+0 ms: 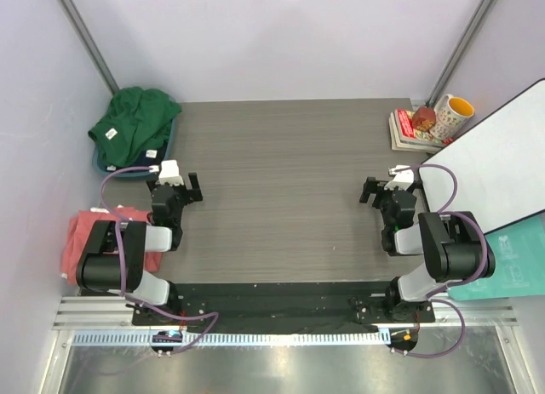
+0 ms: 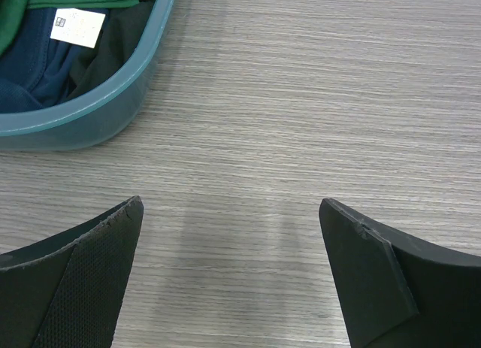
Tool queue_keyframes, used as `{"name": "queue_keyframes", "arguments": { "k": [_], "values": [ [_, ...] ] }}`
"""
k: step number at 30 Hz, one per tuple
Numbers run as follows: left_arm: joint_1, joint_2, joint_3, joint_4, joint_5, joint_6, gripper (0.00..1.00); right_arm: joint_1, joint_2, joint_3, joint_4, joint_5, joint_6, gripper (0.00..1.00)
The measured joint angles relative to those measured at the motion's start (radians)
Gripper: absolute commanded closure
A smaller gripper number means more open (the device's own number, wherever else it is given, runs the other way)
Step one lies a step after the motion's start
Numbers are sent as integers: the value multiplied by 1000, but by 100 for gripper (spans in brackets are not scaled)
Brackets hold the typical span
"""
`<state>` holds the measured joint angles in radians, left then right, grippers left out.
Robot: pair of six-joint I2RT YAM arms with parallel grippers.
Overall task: Fold and stack the t-shirts
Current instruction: Grab crumpled tshirt from bin with the left arm
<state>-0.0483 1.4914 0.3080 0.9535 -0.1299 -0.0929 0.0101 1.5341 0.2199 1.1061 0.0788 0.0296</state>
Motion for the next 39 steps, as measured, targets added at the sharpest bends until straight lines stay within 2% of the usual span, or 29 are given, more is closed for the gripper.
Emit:
{"name": "queue_keyframes", "arguments": {
  "k": [13, 19, 22, 25, 29, 32, 35, 37, 39],
  "values": [
    [0, -19, -8, -10, 31, 15, 0, 0, -6, 0, -6, -21, -3, 0],
    [-2, -271, 47, -243, 179, 108, 0, 1, -217, 27, -185, -152, -41, 0],
    [-2, -369, 162, -379, 227, 212, 0, 1, -330, 94, -279, -211, -90, 0],
    [-3, -396, 341, -574, 256, 324, 0, 1, -369, 247, -490, -276, -188, 0],
    [-3, -354, 597, -872, 234, 455, 0, 2, -305, 563, -846, -289, -275, 0],
    [-3, -285, 750, -1042, 171, 570, 0, 1, -170, 864, -1156, -312, -374, 0],
    [5, -151, 933, -1214, 48, 653, 0, 1, 41, 1213, -1491, -340, -459, 0],
    [26, -34, 1064, -1307, -15, 674, 0, 1, 150, 1366, -1637, -364, -497, 0],
    [56, 80, 1183, -1394, -69, 678, 0, 1, 219, 1440, -1749, -402, -537, 0]
  ]
}}
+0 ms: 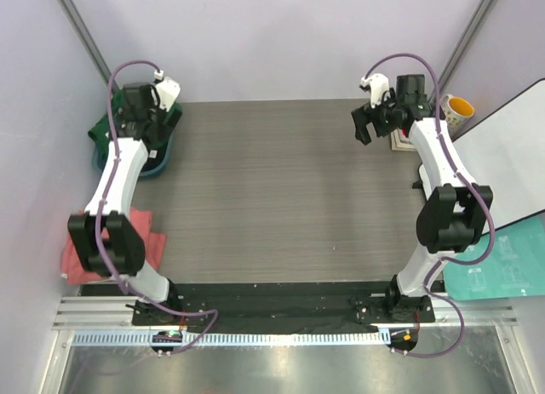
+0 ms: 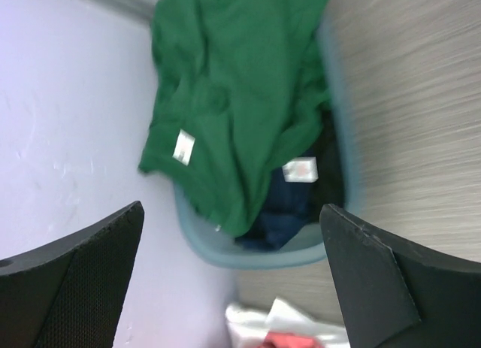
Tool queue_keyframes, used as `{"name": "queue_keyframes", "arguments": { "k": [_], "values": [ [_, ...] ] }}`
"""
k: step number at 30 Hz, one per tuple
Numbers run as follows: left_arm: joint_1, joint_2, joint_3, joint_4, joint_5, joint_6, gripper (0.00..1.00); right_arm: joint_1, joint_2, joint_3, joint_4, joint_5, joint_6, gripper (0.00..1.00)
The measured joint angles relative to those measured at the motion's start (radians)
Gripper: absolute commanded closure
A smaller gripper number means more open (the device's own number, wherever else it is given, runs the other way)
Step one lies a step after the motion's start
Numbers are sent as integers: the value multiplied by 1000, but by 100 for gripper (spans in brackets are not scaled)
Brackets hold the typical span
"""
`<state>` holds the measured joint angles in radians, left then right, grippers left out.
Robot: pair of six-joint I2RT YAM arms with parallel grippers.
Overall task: Fold and stack the t-shirts
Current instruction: Grab crumpled tshirt from bin with the left arm
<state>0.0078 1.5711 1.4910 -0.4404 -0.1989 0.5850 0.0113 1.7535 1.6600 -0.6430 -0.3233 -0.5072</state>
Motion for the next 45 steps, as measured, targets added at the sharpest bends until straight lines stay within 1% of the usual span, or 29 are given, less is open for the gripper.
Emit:
{"name": "queue_keyframes", "arguments": {
  "k": [3, 5, 6, 7, 10, 14, 16, 20, 24, 27, 30, 35, 39, 42, 45],
  "values": [
    [31, 123, 111, -92, -79, -1, 0, 0, 41, 22, -126, -37, -47, 0],
    [42, 199, 180, -150, -132, -3, 2, 0, 69, 58, -186, -50, -70, 0],
    [42, 230, 208, -175, -152, -5, 6, 0, 86, 84, -203, -56, -78, 0],
    [42, 252, 227, -191, -166, -6, 7, 0, 99, 105, -211, -59, -84, 0],
    [40, 302, 240, -204, -205, -5, 7, 0, 138, 179, -220, -71, -96, 0],
    [39, 315, 158, -151, -232, 19, 5, 0, 156, 229, -221, -82, -102, 0],
    [39, 343, 142, -132, -247, 29, 5, 1, 157, 233, -219, -83, -102, 0],
    [40, 429, 155, -100, -261, 24, 7, 5, 160, 233, -220, -83, -102, 0],
    [41, 478, 175, -76, -263, 6, 10, 13, 160, 232, -220, -83, -110, 0],
    [40, 475, 177, -49, -259, -8, 11, 14, 160, 229, -220, -82, -117, 0],
    [41, 459, 174, -11, -226, -26, 12, 15, 160, 225, -221, -79, -121, 0],
    [41, 385, 141, 49, -178, -30, 14, 19, 160, 222, -222, -76, -126, 0],
    [41, 403, 164, 84, -202, -20, 21, 22, 161, 221, -222, -74, -132, 0],
    [41, 458, 182, 124, -238, -2, 25, 27, 164, 221, -221, -72, -140, 0],
    [41, 525, 202, 147, -266, 5, 25, 33, 172, 221, -221, -71, -144, 0]
  ]
}}
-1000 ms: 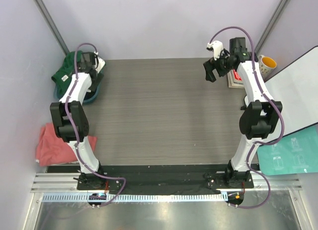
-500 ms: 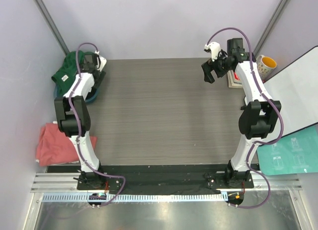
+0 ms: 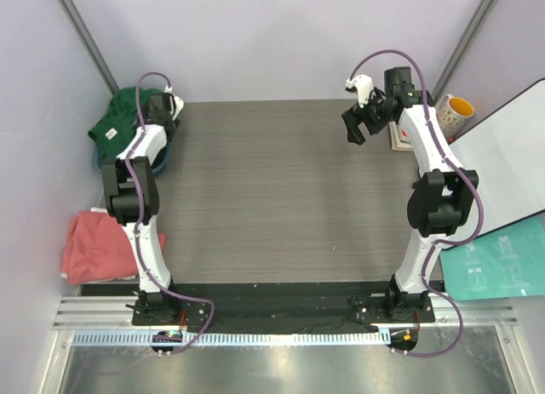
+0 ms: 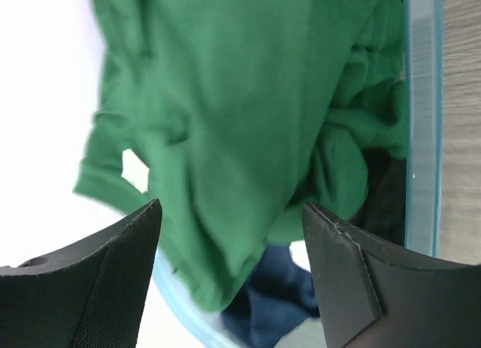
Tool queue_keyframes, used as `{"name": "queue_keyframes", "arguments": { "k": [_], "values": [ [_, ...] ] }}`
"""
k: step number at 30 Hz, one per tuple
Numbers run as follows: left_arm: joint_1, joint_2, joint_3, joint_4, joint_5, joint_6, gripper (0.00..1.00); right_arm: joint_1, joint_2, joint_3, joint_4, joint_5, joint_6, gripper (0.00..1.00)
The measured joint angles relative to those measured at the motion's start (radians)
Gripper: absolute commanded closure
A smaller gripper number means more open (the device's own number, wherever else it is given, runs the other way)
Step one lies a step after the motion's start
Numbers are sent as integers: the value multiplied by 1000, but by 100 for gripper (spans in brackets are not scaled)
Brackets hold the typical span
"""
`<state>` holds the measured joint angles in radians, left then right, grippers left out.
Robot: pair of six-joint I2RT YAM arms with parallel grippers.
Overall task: Fold and stack the t-shirts
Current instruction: Grab crumpled tshirt from bin with the left arm
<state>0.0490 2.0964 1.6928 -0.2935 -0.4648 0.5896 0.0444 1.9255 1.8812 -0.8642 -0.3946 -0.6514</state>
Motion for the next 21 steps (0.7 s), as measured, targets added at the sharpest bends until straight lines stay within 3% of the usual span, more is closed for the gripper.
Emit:
{"name": "queue_keyframes", "arguments": {
  "k": [5, 11, 13, 14, 21],
  "values": [
    [0, 79, 13, 36, -42, 19, 34, 8, 12, 0, 0, 1, -1, 0],
    [-1, 81, 30, 58, -51, 19, 70, 15, 12, 0, 0, 8, -2, 0],
    [-1, 81, 37, 62, -51, 19, 94, 18, 12, 0, 0, 11, -2, 0],
    [-1, 81, 39, 64, -52, 13, 100, 19, 12, 0, 0, 13, -3, 0],
    [-1, 79, 47, 75, -58, 13, 100, 35, 20, 0, 0, 23, -3, 0]
  ]
}}
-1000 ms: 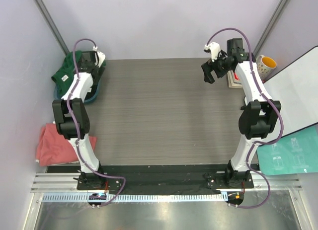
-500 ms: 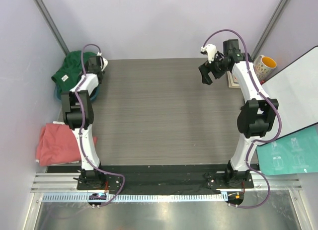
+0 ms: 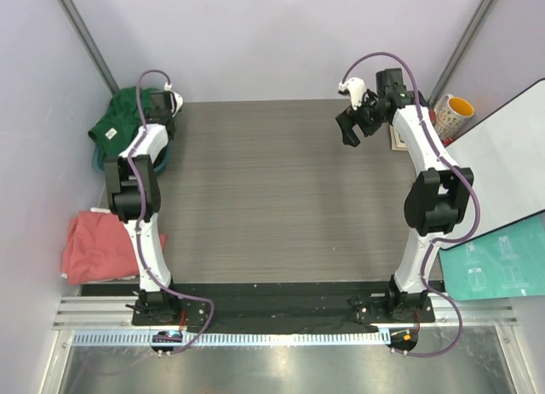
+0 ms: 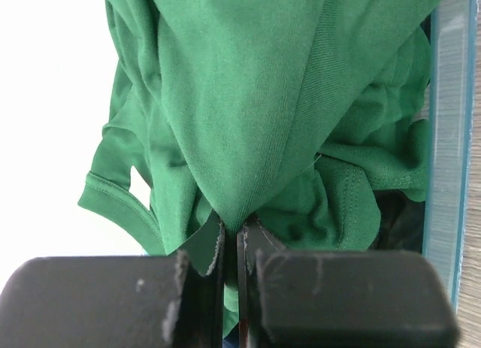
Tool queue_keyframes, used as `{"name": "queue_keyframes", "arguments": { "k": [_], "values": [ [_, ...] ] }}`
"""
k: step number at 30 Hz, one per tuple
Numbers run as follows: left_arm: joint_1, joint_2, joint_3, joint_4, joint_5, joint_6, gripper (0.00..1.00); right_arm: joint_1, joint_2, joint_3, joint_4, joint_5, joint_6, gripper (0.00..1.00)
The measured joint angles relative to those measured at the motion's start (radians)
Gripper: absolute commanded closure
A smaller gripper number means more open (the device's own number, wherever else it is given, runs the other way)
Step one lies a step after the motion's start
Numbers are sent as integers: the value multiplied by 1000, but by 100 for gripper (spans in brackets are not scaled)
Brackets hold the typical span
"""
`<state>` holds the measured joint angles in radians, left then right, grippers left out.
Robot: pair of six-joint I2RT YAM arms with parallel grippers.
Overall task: Fold and stack the t-shirts
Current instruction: Grab crumpled tshirt from bin with the left arm, then move the tshirt to the center of the board
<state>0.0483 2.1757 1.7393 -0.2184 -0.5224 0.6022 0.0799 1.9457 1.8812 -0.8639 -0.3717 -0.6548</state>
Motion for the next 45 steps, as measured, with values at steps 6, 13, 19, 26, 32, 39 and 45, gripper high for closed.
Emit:
{"name": "queue_keyframes", "arguments": {
  "k": [6, 13, 19, 26, 32, 39, 45],
  "values": [
    [-5, -76, -13, -3, 52, -33, 100, 11, 8, 0, 0, 12, -3, 0],
    [-47, -276, 1, -32, 174, -108, 100, 19, 8, 0, 4, 27, -6, 0],
    [-126, -399, 58, -162, 456, -156, 100, 29, 8, 0, 30, 47, 14, 0],
    [-185, -415, 275, -336, 823, -268, 100, 29, 5, 4, 138, -19, 174, 0],
    [-220, -376, 465, -349, 944, -404, 100, 29, 9, 132, 177, -239, 391, 0],
    [-383, -214, 565, -283, 1077, -566, 100, 36, 10, 271, 256, -332, 478, 0],
    [-501, 2, 614, -99, 1144, -765, 0, 43, -132, 16, 414, -158, 480, 0]
  ]
}}
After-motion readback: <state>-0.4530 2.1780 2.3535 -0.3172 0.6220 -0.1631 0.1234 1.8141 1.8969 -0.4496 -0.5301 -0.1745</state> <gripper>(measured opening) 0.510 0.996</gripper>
